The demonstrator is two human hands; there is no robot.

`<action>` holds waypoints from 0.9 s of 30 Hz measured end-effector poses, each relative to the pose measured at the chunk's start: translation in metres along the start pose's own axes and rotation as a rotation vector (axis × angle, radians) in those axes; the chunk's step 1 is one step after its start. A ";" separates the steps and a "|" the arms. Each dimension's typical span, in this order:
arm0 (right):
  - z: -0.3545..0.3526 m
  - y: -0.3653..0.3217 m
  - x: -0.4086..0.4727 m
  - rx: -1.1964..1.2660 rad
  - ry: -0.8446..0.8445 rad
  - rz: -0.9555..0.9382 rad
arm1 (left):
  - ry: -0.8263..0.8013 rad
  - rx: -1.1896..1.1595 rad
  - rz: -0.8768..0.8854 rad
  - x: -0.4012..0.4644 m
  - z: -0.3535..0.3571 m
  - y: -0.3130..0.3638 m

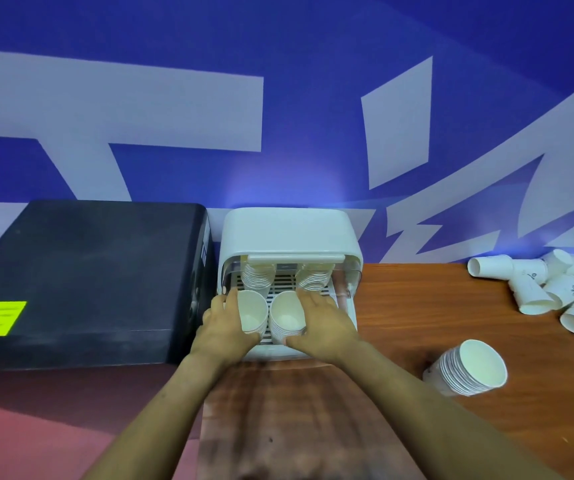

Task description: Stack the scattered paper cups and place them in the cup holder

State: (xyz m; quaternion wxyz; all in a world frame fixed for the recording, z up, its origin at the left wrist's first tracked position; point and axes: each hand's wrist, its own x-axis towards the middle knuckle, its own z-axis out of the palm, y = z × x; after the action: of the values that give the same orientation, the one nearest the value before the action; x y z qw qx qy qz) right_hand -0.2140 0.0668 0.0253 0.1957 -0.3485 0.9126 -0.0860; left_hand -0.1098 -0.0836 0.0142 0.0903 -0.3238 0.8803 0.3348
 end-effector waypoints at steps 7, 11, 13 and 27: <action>-0.007 0.006 -0.001 -0.017 -0.018 0.003 | 0.016 0.047 0.010 -0.007 -0.011 0.006; -0.020 0.007 -0.014 0.010 -0.013 -0.019 | 0.081 0.026 0.100 -0.024 -0.018 0.019; -0.025 0.007 -0.022 0.012 0.004 -0.034 | 0.117 0.016 0.134 -0.033 -0.021 0.025; -0.033 0.070 -0.113 0.200 0.080 0.011 | 0.108 -0.238 0.295 -0.104 0.032 0.075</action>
State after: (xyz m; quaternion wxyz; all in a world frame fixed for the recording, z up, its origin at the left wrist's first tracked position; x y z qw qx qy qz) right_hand -0.1931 0.1951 0.0684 0.1935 -0.3183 0.9085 -0.1893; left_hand -0.0788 0.0324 0.0690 -0.0462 -0.2173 0.8759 0.4282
